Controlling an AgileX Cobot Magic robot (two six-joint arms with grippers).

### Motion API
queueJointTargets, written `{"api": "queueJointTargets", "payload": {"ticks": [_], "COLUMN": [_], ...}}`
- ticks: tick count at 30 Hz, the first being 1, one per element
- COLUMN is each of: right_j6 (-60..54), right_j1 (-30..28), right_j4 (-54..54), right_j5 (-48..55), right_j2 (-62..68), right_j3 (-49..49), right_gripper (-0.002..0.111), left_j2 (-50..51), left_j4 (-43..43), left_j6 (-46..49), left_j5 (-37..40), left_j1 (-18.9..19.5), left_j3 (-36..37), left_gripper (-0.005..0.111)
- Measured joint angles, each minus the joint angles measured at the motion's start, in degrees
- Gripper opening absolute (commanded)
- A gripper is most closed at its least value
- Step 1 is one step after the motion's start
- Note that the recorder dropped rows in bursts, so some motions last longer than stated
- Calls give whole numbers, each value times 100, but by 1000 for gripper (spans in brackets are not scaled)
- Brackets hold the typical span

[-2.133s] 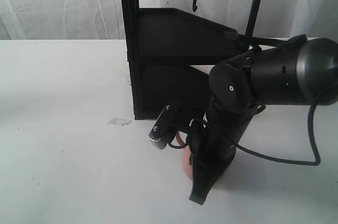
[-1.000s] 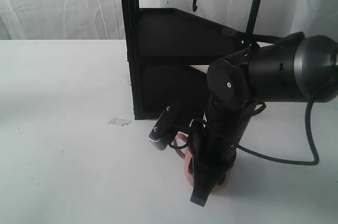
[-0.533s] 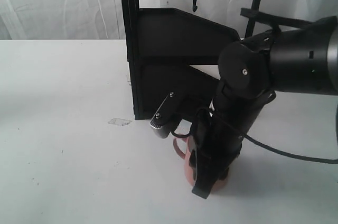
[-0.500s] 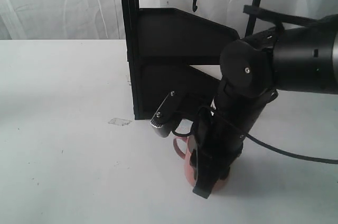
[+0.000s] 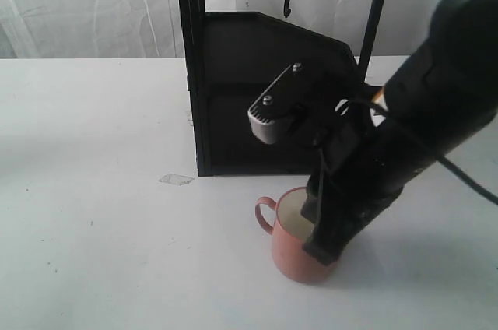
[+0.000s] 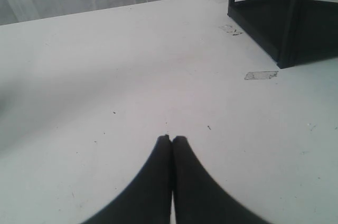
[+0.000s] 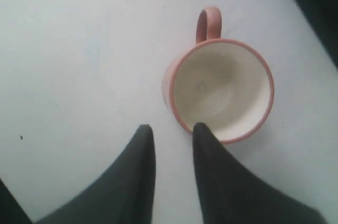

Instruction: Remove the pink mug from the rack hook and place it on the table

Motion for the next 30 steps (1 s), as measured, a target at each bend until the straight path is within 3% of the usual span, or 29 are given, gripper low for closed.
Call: {"api": "queueJointTargets", "payload": {"ticks": [2,12,25,30], "right_j6": [119,608,635,635], "right_j1": [0,0,-88,-430], "right_j4": [40,711,434,670], "right_j5": [10,-336,-3858,-4423], "right_j2": [-359,-2885,-4236,-4874], "right_j3": [132,1156,3588,4390], "right_gripper": [0,0,0,0], "left_j2": [0,0,0,0], "left_j4": [0,0,0,0], "left_j6": [0,0,0,0], "left_j5": [0,0,0,0], "left_j1": [0,0,0,0], "left_j3": [0,0,0,0], "left_gripper": [0,0,0,0]}}
